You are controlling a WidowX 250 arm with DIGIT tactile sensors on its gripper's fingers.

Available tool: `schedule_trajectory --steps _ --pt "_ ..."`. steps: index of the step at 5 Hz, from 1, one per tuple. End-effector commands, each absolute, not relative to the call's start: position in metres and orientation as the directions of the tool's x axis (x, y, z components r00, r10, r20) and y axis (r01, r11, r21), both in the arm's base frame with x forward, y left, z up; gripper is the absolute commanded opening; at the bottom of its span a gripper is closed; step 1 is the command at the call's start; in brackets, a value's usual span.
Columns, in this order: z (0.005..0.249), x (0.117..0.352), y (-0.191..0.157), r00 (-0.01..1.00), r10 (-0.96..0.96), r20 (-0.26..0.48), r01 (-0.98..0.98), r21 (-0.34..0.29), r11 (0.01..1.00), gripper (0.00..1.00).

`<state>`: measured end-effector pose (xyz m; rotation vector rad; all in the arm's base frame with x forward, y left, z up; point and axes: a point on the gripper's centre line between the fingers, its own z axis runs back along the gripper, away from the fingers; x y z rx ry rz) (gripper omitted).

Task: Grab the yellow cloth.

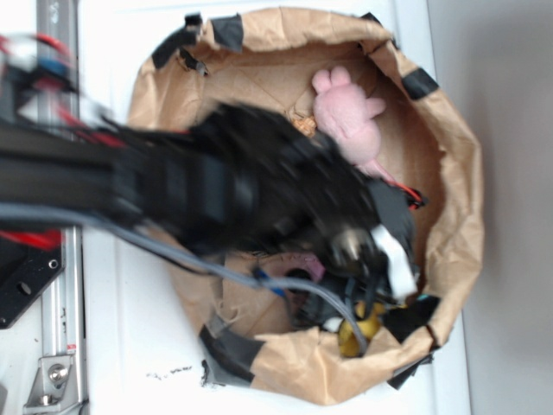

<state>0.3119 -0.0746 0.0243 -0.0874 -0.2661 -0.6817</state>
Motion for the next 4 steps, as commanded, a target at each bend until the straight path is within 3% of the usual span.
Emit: schedule_trajectory --steps 1,2,3,4 --pt "0.058 0.314 -0.077 0.737 -0.586 0.337 0.600 0.074 0.797 0.00" --pt "0.091 0.298 -0.051 0.819 -0.428 0.381 0.437 0.067 0.897 0.00" --pt "0.111 0.287 -0.014 0.905 -0.136 0.404 0.197 -0.113 0.974 0.00" --pt "0.132 0.268 0.027 0.928 0.179 0.326 -0.071 -0.316 0.946 0.00"
